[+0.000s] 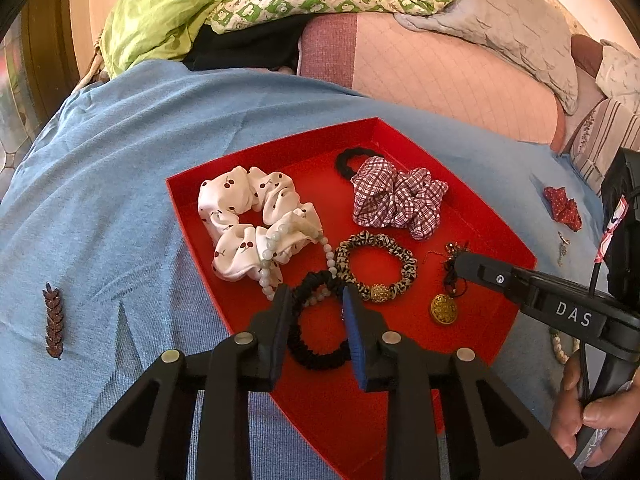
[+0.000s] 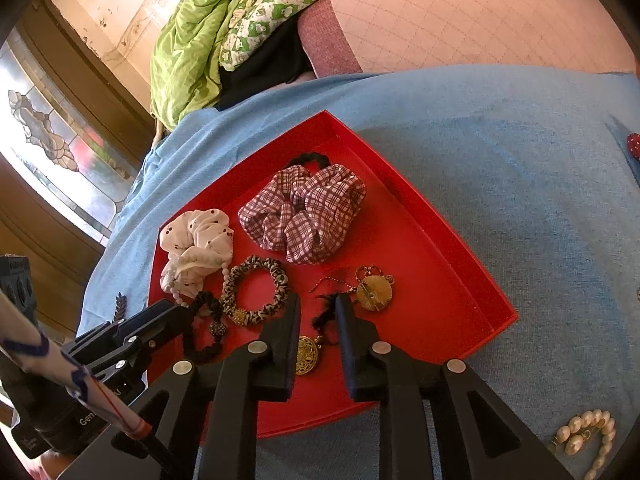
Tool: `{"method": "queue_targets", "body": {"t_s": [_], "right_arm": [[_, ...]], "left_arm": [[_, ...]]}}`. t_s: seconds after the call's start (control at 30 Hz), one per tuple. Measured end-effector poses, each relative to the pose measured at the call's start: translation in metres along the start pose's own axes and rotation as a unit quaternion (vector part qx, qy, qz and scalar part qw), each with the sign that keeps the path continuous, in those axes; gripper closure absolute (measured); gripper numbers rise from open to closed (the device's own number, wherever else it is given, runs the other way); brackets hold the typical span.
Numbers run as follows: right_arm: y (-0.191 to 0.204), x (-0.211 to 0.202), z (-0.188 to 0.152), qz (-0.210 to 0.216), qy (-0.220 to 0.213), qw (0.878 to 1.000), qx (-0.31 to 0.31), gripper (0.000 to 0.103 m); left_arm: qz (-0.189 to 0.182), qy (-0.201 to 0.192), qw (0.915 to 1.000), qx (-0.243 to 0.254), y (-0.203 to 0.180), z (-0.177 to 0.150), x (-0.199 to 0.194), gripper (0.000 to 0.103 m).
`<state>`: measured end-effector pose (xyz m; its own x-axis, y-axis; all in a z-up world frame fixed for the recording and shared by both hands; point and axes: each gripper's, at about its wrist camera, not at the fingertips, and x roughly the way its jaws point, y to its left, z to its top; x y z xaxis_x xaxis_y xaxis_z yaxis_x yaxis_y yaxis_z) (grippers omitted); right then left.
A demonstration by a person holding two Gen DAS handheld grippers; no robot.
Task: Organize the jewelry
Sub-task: 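Carry both items into the red tray and open both tools, then withdraw both tools from the tray toward the pearl jewelry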
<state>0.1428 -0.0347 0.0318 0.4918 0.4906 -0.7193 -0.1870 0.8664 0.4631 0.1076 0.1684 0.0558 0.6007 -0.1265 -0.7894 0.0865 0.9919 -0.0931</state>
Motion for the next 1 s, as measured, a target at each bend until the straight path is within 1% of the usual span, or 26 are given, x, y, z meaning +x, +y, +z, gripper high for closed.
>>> {"method": "queue_targets", "body": {"t_s": [0.13, 0.37, 0.5, 0.67, 0.77, 1.0], "right_arm": [[0.0, -0.002, 0.001, 0.0, -0.002, 1.0, 0.003, 0.076], [0.001, -0.008, 0.004, 0.004, -0.008, 1.0, 0.003, 0.076], [0.001, -0.012, 0.005, 0.006, -0.012, 1.0, 0.006, 0.076], [-0.001, -0.016, 0.005, 0.007, -0.013, 1.0, 0.009, 0.076], [-0.001, -0.017, 0.005, 0.008, -0.014, 1.0, 0.008, 0.076], [-0.001, -0.018, 0.005, 0.009, -0.012, 1.0, 0.008, 0.076]], "left_arm": [[0.0, -0.004, 1.0, 0.0, 0.0, 0.001, -0.002, 0.078], [0.004, -0.016, 0.9999, 0.002, -0.002, 0.002, -0.008, 0.077], [0.009, -0.024, 0.9996, 0.009, -0.005, 0.003, -0.011, 0.074], [0.015, -0.028, 0.9993, 0.018, -0.009, 0.003, -0.012, 0.072], [0.019, -0.03, 0.9991, 0.021, -0.01, 0.003, -0.012, 0.069], [0.028, -0.032, 0.9986, 0.032, -0.013, 0.002, -0.012, 0.067]]}}
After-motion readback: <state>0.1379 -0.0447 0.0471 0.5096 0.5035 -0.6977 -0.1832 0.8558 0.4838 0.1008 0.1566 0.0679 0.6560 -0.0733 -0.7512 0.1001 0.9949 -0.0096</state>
